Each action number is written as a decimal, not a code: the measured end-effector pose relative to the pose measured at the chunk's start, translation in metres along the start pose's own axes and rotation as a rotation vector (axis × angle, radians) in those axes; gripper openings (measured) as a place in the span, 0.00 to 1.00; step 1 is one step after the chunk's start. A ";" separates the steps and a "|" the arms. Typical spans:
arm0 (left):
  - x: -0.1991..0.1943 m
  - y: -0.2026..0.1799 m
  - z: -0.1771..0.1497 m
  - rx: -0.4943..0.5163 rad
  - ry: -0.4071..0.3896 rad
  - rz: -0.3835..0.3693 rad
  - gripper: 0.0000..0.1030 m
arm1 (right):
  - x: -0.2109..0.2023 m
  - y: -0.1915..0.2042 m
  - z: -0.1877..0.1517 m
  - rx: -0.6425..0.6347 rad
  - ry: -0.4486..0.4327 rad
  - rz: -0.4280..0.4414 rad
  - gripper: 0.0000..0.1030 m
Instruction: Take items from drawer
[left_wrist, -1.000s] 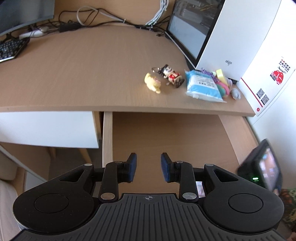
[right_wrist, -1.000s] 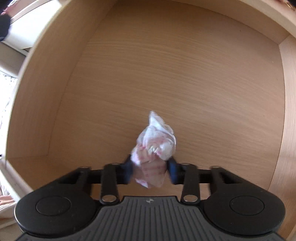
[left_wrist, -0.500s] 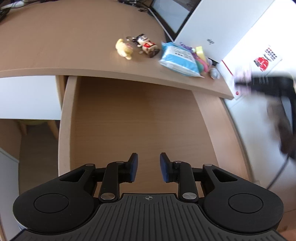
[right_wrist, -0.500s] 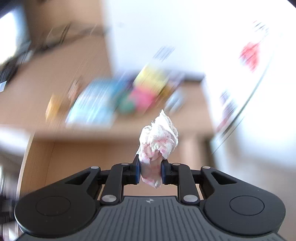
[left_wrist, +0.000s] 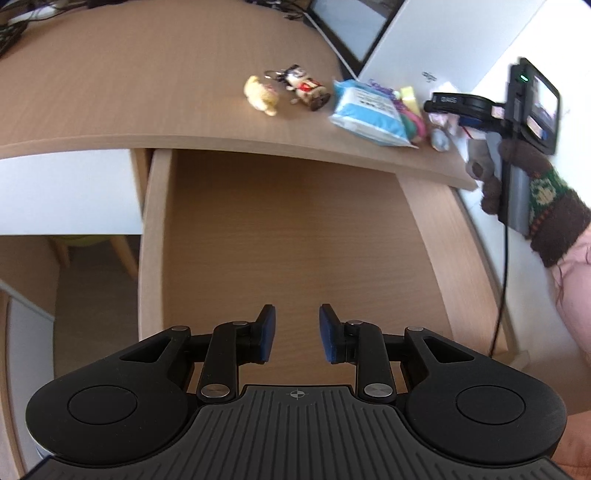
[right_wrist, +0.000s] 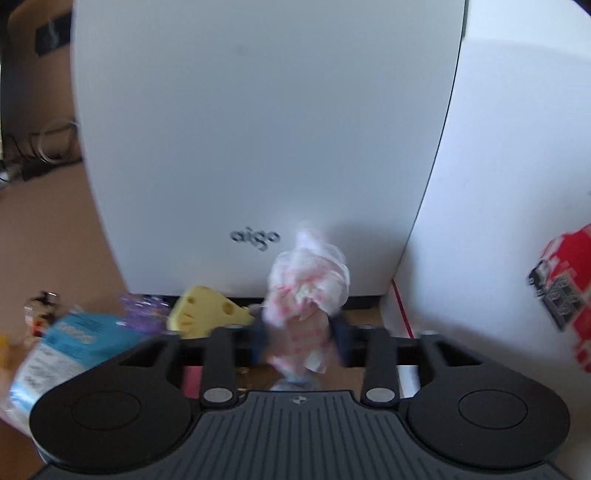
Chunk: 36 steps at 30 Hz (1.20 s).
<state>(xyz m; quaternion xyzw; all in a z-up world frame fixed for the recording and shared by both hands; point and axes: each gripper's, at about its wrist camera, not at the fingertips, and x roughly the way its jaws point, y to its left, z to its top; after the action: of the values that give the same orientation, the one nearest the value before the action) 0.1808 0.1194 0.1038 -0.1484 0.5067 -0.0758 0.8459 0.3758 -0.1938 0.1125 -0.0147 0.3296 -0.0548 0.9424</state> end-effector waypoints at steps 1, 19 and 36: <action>0.000 0.002 0.000 -0.011 -0.003 0.005 0.28 | -0.003 -0.002 -0.001 0.014 -0.019 0.003 0.69; -0.026 0.016 -0.013 0.026 -0.125 0.023 0.27 | -0.109 -0.011 -0.027 0.109 -0.114 0.106 0.85; -0.059 0.010 -0.046 -0.016 -0.331 0.035 0.27 | -0.273 0.065 -0.118 0.097 -0.037 0.230 1.00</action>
<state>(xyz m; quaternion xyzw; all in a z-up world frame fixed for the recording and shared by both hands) 0.1118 0.1372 0.1298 -0.1566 0.3634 -0.0315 0.9179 0.0967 -0.0972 0.1853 0.0680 0.3084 0.0380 0.9481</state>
